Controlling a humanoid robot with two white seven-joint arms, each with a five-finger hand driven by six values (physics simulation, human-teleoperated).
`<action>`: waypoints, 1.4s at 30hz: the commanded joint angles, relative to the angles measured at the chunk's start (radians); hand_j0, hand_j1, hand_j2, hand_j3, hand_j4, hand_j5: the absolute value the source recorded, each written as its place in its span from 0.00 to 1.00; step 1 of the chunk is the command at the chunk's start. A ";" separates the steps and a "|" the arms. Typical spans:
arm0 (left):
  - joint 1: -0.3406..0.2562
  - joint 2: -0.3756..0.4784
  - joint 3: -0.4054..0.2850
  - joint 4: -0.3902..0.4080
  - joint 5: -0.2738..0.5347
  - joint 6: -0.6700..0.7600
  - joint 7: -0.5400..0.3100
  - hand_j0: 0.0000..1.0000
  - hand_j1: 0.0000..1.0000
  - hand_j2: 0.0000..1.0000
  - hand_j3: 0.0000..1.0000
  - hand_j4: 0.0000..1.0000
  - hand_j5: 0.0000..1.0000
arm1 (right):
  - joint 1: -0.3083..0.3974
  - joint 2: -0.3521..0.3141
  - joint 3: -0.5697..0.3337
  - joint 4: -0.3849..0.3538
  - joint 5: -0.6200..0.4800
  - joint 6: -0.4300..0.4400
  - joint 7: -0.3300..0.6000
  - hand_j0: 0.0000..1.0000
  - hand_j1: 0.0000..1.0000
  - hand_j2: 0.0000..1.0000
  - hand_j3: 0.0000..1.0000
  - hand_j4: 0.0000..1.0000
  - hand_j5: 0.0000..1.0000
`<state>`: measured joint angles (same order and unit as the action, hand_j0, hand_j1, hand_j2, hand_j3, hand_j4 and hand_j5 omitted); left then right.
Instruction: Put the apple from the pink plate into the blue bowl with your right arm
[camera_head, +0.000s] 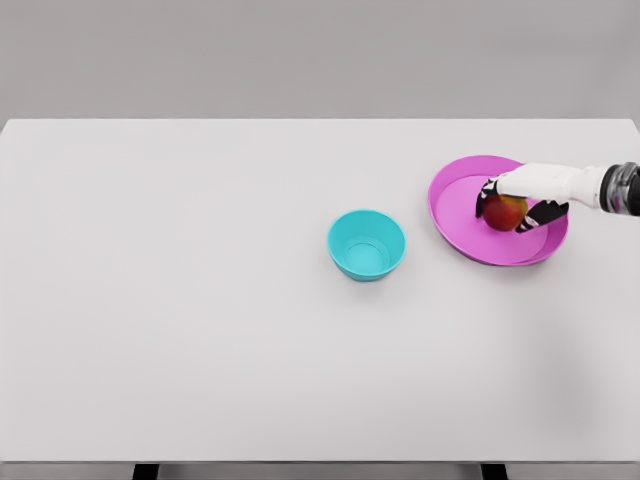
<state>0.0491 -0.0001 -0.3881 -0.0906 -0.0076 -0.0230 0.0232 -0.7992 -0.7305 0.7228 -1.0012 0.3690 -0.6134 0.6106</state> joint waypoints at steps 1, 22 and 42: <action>0.000 0.000 0.000 0.000 0.000 0.000 0.000 1.00 1.00 1.00 1.00 1.00 1.00 | -0.002 -0.001 -0.005 -0.005 -0.007 0.003 0.000 0.42 0.42 0.42 0.42 0.42 0.42; 0.000 0.000 0.000 0.000 0.000 0.000 0.000 1.00 1.00 1.00 1.00 1.00 1.00 | -0.020 -0.014 -0.014 -0.442 -0.012 0.003 0.000 0.43 0.43 0.43 0.43 0.43 0.43; 0.000 0.000 0.000 0.000 0.000 0.000 0.000 1.00 1.00 1.00 1.00 1.00 1.00 | 0.009 0.123 0.052 -0.436 0.016 0.003 0.000 0.44 0.44 0.44 0.44 0.44 0.44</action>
<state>0.0491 -0.0001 -0.3881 -0.0906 -0.0076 -0.0230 0.0232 -0.7885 -0.6176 0.7688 -1.4652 0.3821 -0.6139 0.6108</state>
